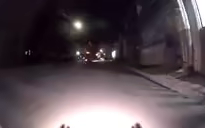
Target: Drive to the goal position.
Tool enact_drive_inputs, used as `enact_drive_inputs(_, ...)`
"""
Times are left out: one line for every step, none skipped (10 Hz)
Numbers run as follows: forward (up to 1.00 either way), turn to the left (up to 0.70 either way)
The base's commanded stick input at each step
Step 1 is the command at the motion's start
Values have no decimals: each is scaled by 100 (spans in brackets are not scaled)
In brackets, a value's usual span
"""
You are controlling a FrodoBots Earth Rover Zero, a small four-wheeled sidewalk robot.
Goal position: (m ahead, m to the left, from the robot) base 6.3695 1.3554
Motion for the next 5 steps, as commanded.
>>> enact_drive_inputs(85,0)
enact_drive_inputs(85,0)
enact_drive_inputs(85,0)
enact_drive_inputs(85,0)
enact_drive_inputs(85,0)
